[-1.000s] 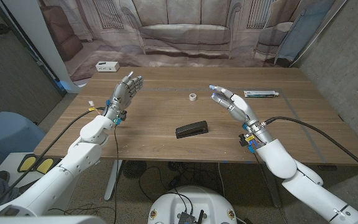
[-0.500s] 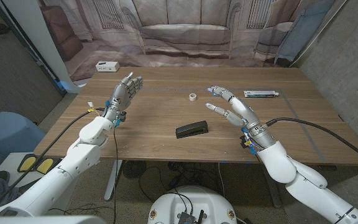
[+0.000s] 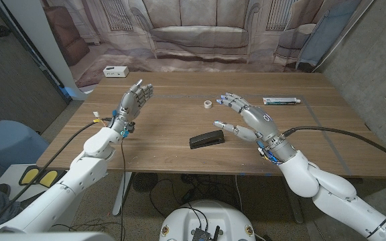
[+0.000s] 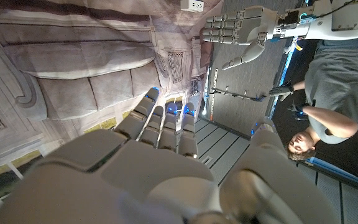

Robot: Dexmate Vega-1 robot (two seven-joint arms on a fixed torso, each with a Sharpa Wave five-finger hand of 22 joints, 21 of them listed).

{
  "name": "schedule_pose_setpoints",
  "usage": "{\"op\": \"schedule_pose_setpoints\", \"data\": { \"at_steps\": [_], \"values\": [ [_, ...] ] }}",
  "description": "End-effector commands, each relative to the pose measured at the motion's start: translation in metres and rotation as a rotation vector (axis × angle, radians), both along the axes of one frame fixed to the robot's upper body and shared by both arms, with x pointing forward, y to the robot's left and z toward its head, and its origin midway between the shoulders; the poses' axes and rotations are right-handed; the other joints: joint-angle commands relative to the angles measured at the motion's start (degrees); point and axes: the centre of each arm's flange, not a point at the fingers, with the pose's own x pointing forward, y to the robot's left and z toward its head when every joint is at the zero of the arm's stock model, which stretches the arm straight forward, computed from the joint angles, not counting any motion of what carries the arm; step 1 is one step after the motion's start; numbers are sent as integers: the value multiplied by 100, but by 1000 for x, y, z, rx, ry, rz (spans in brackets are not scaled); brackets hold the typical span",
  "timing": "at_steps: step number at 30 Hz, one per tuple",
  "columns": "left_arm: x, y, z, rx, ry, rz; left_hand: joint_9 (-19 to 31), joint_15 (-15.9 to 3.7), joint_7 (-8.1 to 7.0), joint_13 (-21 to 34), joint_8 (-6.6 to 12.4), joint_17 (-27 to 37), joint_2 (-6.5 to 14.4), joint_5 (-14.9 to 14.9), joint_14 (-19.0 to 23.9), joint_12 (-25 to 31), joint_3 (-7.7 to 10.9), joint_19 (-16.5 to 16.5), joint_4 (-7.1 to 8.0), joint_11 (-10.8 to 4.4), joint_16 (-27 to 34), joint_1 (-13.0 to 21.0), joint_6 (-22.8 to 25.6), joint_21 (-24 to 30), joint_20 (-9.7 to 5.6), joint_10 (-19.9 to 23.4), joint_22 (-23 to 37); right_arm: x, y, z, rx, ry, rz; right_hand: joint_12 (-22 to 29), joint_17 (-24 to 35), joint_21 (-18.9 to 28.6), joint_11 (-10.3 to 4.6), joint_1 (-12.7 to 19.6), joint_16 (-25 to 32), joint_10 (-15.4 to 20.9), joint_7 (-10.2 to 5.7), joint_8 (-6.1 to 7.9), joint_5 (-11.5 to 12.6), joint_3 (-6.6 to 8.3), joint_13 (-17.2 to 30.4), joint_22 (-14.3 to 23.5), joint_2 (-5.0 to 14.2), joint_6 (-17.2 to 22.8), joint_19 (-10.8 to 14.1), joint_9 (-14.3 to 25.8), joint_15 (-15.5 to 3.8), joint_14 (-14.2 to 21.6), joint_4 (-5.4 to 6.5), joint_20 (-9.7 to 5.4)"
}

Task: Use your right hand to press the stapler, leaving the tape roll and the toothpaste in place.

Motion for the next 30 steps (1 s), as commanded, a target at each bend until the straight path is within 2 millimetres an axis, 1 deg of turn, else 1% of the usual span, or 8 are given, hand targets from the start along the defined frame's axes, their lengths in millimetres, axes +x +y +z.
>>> {"op": "schedule_pose_setpoints", "data": {
  "at_steps": [1,6,15,19,22,24,25,30],
  "values": [
    [-4,3,-3,-9,3,11,31,5,2,23,-18,27,0,-5,75,-25,36,55,-7,6,-10,69,54,-25,-28,66,28,-1,12,10,-191,-69,-47,42,-5,4,-42,87,-13,97,-59,-10,40,48,26,16,-5,30,70,14,-41,55,-9,-68],
    [-4,2,-3,-10,2,8,31,4,0,24,-20,27,3,-6,77,-26,37,57,-7,6,-11,73,58,-28,-28,73,28,-1,16,12,-238,-59,-61,27,-9,22,3,148,-2,83,-60,-62,45,89,25,15,32,-56,143,15,-36,130,-17,-57],
    [-1,-2,-6,-14,9,-3,31,7,-3,24,-22,27,10,-7,84,-33,40,61,-8,-3,-14,79,68,-32,-20,75,28,-2,20,11,-295,-55,-68,50,3,54,-96,283,46,215,-98,-184,29,172,21,16,145,-360,315,16,-64,312,-22,-50],
    [-1,-3,-7,-11,8,-3,31,5,-13,24,-23,27,14,-8,93,-36,43,67,-8,4,-12,84,73,-33,-18,78,29,-1,21,11,-320,-42,-70,50,4,75,-114,338,75,248,-104,-171,21,205,19,16,178,-356,410,15,-74,420,-28,-48],
    [-2,-3,-8,-11,7,-1,31,4,-12,24,-24,27,18,-9,99,-39,44,70,-8,10,-12,87,75,-35,-14,78,29,-1,21,10,-331,-34,-70,40,9,89,-44,364,75,257,-53,-113,6,232,19,15,203,-224,502,17,-85,467,-17,-57],
    [-4,-3,-8,-11,5,-1,31,0,-11,24,-25,27,20,-9,101,-36,45,70,-8,9,-13,89,78,-36,-12,91,29,-1,21,10,-324,-33,-66,34,14,112,-3,354,77,281,13,-37,-22,215,19,16,149,6,630,22,-82,534,-8,-44],
    [-4,-3,-8,-11,4,-2,31,-5,-9,24,-24,27,21,-9,102,-35,46,70,-8,12,-13,90,82,-37,-12,95,29,-1,21,10,-323,-28,-63,53,24,149,83,320,98,359,28,-28,-31,193,19,20,113,74,782,24,-92,626,15,-36],
    [-6,-3,-7,-7,4,0,31,-8,-10,25,-19,27,27,-11,108,-38,49,74,-9,6,-14,95,104,-40,-11,104,29,-1,22,9,-350,-24,-70,72,29,179,75,308,100,439,15,-19,-31,198,19,22,114,146,921,27,-98,679,31,2]
  ]
}}
